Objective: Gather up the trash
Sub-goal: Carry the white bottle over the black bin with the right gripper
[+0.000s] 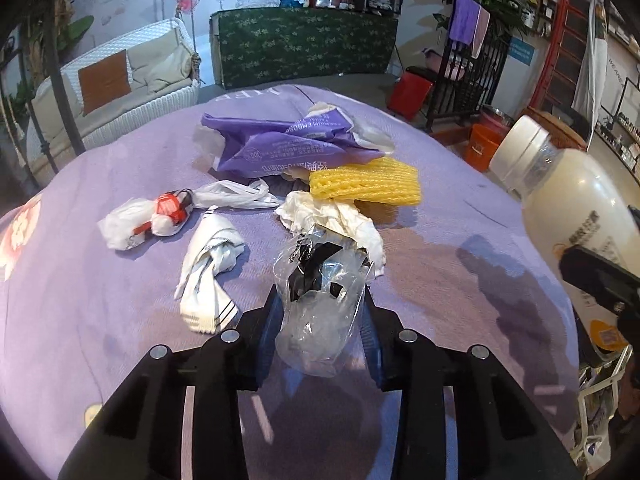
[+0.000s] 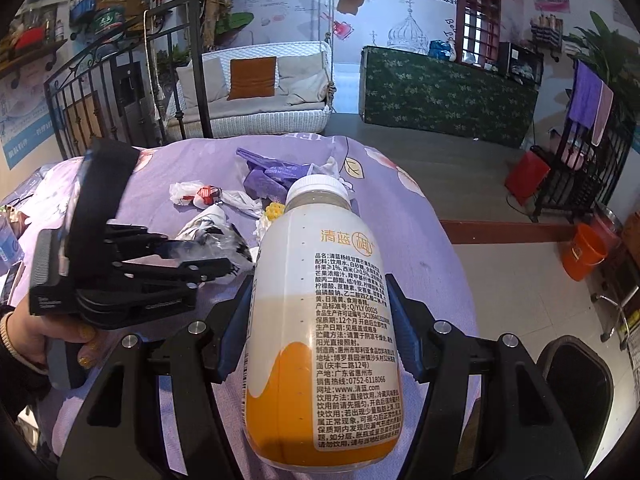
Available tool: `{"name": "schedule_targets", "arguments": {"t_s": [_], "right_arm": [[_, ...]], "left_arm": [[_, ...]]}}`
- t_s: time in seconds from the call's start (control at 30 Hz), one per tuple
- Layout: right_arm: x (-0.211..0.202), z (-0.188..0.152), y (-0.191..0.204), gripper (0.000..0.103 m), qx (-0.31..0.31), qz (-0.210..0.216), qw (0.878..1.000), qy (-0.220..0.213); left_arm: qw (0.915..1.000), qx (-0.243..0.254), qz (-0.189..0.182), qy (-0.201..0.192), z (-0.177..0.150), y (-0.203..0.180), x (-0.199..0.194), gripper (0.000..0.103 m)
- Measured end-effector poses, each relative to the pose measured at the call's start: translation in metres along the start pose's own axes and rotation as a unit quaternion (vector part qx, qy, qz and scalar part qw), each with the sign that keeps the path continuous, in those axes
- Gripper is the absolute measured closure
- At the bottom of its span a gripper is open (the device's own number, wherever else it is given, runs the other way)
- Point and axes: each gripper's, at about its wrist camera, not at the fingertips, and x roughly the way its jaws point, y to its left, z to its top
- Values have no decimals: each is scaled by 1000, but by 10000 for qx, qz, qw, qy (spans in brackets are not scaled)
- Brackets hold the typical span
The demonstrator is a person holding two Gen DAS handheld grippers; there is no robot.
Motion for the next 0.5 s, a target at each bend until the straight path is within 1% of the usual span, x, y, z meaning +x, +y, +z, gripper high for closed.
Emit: {"name": "schedule_targets", "arguments": {"t_s": [0.1, 0.23, 0.5], "right_arm": [[-6, -7, 0, 41, 50, -76, 10000, -39], [-16, -18, -2, 41, 174, -132, 9997, -71], [-39, -36, -12, 41, 405, -287, 9987, -120]], "left_arm": [[9998, -51, 46, -160, -9, -6, -17, 67], [9994, -56, 12, -353, -18, -17, -36, 67], [9978, 15, -316, -590, -38, -53, -66, 67]]}}
